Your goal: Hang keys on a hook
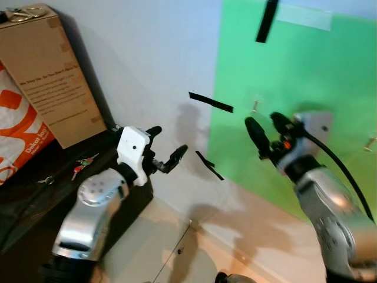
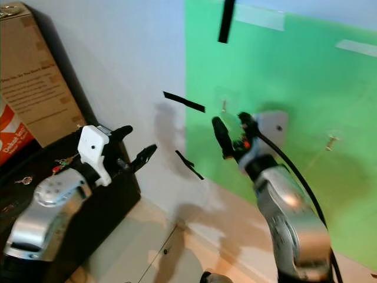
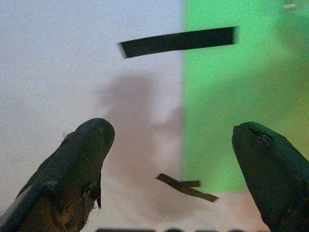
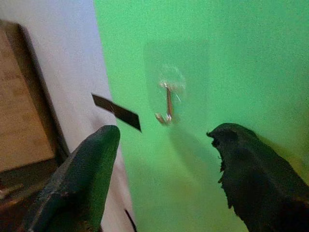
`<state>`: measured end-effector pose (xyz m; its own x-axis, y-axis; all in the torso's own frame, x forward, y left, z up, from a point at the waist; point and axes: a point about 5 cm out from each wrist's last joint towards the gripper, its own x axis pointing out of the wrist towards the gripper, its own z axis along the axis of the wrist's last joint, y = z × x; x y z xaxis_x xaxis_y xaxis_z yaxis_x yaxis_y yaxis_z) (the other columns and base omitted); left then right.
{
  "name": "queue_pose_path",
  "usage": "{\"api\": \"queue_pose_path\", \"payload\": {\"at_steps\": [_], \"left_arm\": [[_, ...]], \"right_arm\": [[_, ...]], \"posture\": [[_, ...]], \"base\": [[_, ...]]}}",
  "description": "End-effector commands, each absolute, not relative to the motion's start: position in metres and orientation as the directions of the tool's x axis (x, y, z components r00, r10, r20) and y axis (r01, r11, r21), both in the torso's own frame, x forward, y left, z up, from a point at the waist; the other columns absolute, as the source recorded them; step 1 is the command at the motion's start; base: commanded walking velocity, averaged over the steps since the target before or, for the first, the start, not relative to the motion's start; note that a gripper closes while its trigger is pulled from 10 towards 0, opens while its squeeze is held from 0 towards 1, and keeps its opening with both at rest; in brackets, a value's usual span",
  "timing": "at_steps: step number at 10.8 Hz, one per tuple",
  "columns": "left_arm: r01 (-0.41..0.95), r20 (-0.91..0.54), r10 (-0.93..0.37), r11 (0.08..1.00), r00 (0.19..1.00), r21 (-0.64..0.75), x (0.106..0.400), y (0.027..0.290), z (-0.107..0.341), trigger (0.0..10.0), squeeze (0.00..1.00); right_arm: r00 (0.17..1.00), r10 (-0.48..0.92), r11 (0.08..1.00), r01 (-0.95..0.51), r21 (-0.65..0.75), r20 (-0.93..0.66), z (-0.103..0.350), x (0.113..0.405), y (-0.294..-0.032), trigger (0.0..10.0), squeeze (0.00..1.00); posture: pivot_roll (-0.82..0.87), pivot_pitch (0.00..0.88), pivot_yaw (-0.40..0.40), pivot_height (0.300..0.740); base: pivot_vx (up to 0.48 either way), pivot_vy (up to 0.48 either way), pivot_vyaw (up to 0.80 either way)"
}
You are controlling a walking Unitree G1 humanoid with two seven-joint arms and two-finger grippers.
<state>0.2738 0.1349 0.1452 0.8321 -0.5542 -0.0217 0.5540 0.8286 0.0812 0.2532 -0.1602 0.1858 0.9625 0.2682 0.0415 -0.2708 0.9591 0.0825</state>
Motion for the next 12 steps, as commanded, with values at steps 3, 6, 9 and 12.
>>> {"api": "queue_pose_path", "payload": {"at_steps": [3, 6, 9, 12], "left_arm": [[0.445, -0.015, -0.445, 0.892, 0.895, 0.085, 0.271, 0.134, 0.141, 10.0, 0.00], [0.404, -0.061, -0.399, 0.902, 0.915, 0.154, 0.265, 0.144, 0.129, 10.0, 0.00], [0.373, -0.085, -0.363, 0.910, 0.928, 0.181, 0.253, 0.161, 0.123, 10.0, 0.00], [0.275, -0.065, -0.269, 0.954, 0.961, 0.119, 0.262, 0.164, 0.125, 10.0, 0.00]], "right_arm": [[0.956, 0.287, 0.957, -0.284, 0.061, -0.051, 0.164, 0.239, -0.152, 10.0, 1.00], [0.934, 0.314, 0.949, -0.305, 0.078, -0.170, 0.136, 0.222, -0.140, 10.0, 1.00], [0.906, 0.383, 0.923, -0.370, 0.104, -0.178, 0.133, 0.215, -0.128, 10.0, 1.00], [0.905, 0.365, 0.931, -0.355, 0.082, -0.220, 0.126, 0.218, -0.138, 10.0, 1.00]], "posture": [[-0.14, 0.000, 0.045, 0.740], [-0.15, 0.000, 0.070, 0.740], [-0.14, 0.000, 0.058, 0.740], [-0.12, 0.000, 0.053, 0.740]], "base": [[0.000, 0.000, 0.53], [0.000, 0.000, 0.80], [0.000, 0.000, 0.80], [0.000, 0.000, 0.80]]}}
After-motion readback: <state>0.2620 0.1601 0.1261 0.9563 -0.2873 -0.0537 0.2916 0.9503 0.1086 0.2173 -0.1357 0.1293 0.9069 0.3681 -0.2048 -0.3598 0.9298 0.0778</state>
